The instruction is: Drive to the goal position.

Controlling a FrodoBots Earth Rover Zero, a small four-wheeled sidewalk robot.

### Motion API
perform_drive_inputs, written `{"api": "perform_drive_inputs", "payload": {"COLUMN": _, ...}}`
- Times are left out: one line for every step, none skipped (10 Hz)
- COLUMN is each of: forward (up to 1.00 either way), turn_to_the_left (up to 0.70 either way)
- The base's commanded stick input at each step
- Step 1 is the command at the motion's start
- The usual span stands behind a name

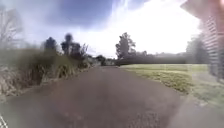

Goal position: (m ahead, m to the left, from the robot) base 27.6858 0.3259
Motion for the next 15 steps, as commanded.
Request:
{"api": "perform_drive_inputs", "payload": {"forward": 0.85, "turn_to_the_left": 0.0}}
{"api": "perform_drive_inputs", "payload": {"forward": 0.85, "turn_to_the_left": 0.0}}
{"api": "perform_drive_inputs", "payload": {"forward": 0.85, "turn_to_the_left": 0.0}}
{"api": "perform_drive_inputs", "payload": {"forward": 0.85, "turn_to_the_left": 0.0}}
{"api": "perform_drive_inputs", "payload": {"forward": 0.85, "turn_to_the_left": 0.0}}
{"api": "perform_drive_inputs", "payload": {"forward": 0.85, "turn_to_the_left": 0.0}}
{"api": "perform_drive_inputs", "payload": {"forward": 0.85, "turn_to_the_left": 0.0}}
{"api": "perform_drive_inputs", "payload": {"forward": 0.85, "turn_to_the_left": 0.0}}
{"api": "perform_drive_inputs", "payload": {"forward": 0.85, "turn_to_the_left": 0.0}}
{"api": "perform_drive_inputs", "payload": {"forward": 0.85, "turn_to_the_left": 0.0}}
{"api": "perform_drive_inputs", "payload": {"forward": 0.85, "turn_to_the_left": 0.0}}
{"api": "perform_drive_inputs", "payload": {"forward": 0.85, "turn_to_the_left": 0.0}}
{"api": "perform_drive_inputs", "payload": {"forward": 0.85, "turn_to_the_left": 0.0}}
{"api": "perform_drive_inputs", "payload": {"forward": 0.85, "turn_to_the_left": 0.0}}
{"api": "perform_drive_inputs", "payload": {"forward": 0.85, "turn_to_the_left": 0.0}}
